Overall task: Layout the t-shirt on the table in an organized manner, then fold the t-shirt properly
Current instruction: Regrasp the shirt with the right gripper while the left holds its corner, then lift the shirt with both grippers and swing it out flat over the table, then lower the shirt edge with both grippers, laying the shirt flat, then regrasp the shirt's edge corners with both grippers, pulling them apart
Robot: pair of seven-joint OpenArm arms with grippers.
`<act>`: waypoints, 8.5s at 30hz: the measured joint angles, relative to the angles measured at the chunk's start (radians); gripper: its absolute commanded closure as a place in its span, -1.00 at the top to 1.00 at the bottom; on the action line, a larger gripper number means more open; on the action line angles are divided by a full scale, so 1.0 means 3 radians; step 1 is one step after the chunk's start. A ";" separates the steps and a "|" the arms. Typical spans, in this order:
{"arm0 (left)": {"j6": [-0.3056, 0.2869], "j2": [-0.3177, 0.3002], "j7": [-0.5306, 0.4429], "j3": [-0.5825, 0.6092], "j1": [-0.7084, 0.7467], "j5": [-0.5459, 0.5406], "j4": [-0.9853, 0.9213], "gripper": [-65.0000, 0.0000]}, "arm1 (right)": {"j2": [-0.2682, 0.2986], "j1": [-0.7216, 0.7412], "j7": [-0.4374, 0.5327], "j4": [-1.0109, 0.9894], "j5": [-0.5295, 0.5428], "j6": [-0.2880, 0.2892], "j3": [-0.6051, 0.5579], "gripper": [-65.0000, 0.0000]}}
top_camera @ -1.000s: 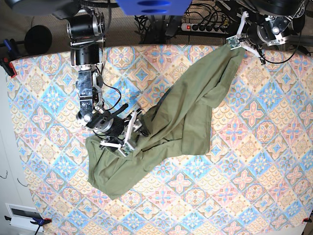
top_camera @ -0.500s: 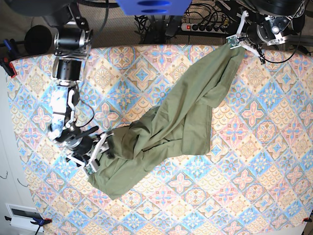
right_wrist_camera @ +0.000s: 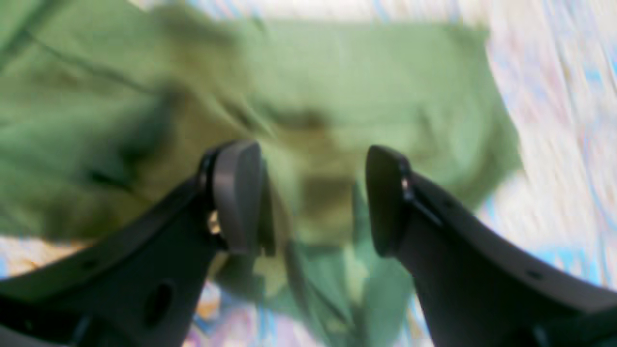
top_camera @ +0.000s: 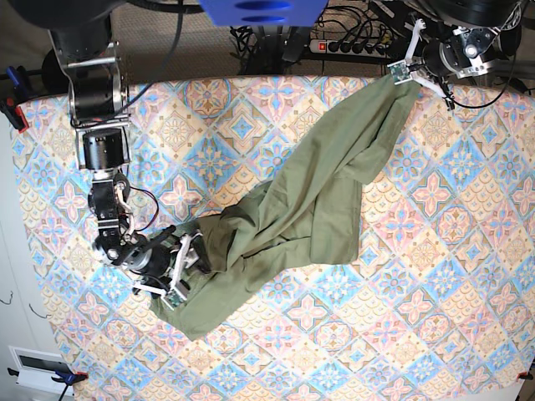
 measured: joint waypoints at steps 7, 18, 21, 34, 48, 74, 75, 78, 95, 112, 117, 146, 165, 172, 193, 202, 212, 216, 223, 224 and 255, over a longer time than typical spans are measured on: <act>0.0001 0.0003 -0.0004 0.0004 0.0001 0.0001 0.0000 -1.00 | 0.0057 0.0019 -0.0023 -0.0301 -0.0060 0.0004 -0.0234 0.04; 0.0000 0.0003 -0.0004 0.0004 -0.0001 0.0001 0.0000 -1.00 | 0.0047 0.0084 0.0158 -0.0587 -0.0039 0.0005 -0.0443 -0.47; 0.0000 0.0004 -0.0005 -0.0006 -0.0023 0.0000 0.0000 -1.00 | 0.0038 0.0111 0.0163 -0.0585 -0.0033 0.0005 -0.0423 -0.94; -0.0025 0.0675 -0.0023 -0.0818 -0.0640 0.0009 -0.0029 -1.00 | 0.0553 -0.0226 -0.0364 0.0650 -0.0034 -0.0015 0.0673 -0.97; -0.0018 0.1077 -0.0051 -0.0923 -0.1475 0.0025 -0.0013 -1.00 | 0.0646 -0.0459 -0.0793 0.1183 -0.0008 0.0048 0.1733 -0.97; -0.0033 0.1548 0.0023 -0.0571 -0.5230 0.0291 -0.1087 -1.00 | 0.0877 0.2289 -0.0486 -0.0493 0.0420 0.0011 0.1386 -0.97; -0.0022 0.1540 0.0020 -0.0526 -0.5361 0.0294 -0.1152 -1.00 | 0.0877 0.2351 -0.0502 -0.0501 0.0429 0.0027 0.1331 -0.97; -0.0011 0.1500 -0.0041 -0.0387 -0.5557 0.0273 -0.1157 -1.00 | 0.0888 0.2388 -0.0683 -0.0474 0.0416 0.0014 0.1301 -0.97; -0.0031 0.0771 -0.0264 -0.1184 -0.2855 -0.0331 0.0045 -1.00 | 0.1074 -0.0264 -0.1390 0.1942 0.1199 -0.0004 0.2046 -0.97; -0.0039 0.0445 -0.0755 -0.1503 -0.0422 -0.0390 0.0051 -1.00 | 0.1038 -0.2134 -0.1484 0.2575 0.1239 0.0005 0.2210 -0.97; -0.0038 0.0443 -0.0754 -0.1503 -0.0092 -0.0378 0.0050 -1.00 | 0.1047 -0.2492 -0.1462 0.2578 0.1235 0.0006 0.2225 -0.97; 0.0003 0.0683 -0.0511 -0.0465 -0.0084 0.0790 -0.0256 -0.71 | 0.0867 -0.2818 -0.1432 0.2499 -0.0134 0.0011 0.2544 -0.12; 0.0000 0.0684 -0.0389 -0.0472 -0.0106 0.0749 -0.0294 -0.72 | 0.0857 -0.3201 -0.1486 0.2513 0.1652 0.0004 0.2538 -0.11; 0.0000 0.0684 -0.0390 -0.0478 -0.0100 0.0748 -0.0294 -0.72 | 0.0838 -0.3180 -0.1471 0.2501 0.1775 -0.0006 0.2536 -0.11; -0.0001 0.0689 -0.0398 -0.0481 -0.0103 0.0748 -0.0294 -0.72 | 0.0515 -0.2729 -0.1692 0.2205 0.1714 -0.0022 0.1975 -0.12; 0.0001 0.0692 -0.0401 -0.0487 -0.0109 0.0748 -0.0294 -0.72 | 0.0510 -0.2708 -0.1651 0.2230 0.1774 -0.0019 0.1993 -0.12; 0.0003 0.0693 -0.0415 -0.0474 -0.0240 0.0748 -0.0292 -0.72 | 0.0510 -0.2721 -0.1751 0.2202 0.1771 -0.0020 0.1987 -0.86; -0.0010 0.0694 -0.0402 -0.0474 -0.0230 0.0748 -0.0294 -0.72 | 0.0510 -0.2716 -0.1958 0.2201 0.1895 -0.0019 0.1998 -0.95; 0.0000 0.0694 -0.0402 -0.0474 -0.0238 0.0748 -0.0290 -0.72 | 0.0548 -0.3089 -0.1962 0.2177 0.2750 -0.0037 0.2720 -0.95; 0.0001 0.0694 -0.0403 -0.0476 -0.0231 0.0746 -0.0290 -0.72 | 0.0554 -0.3170 -0.1982 0.2174 0.2804 -0.0038 0.2772 -0.95; 0.0024 0.0804 0.0270 -0.1673 0.0121 -0.1829 -0.0338 -0.31 | 0.0657 -0.4098 -0.1972 0.2785 0.2948 -0.0019 0.2918 -0.95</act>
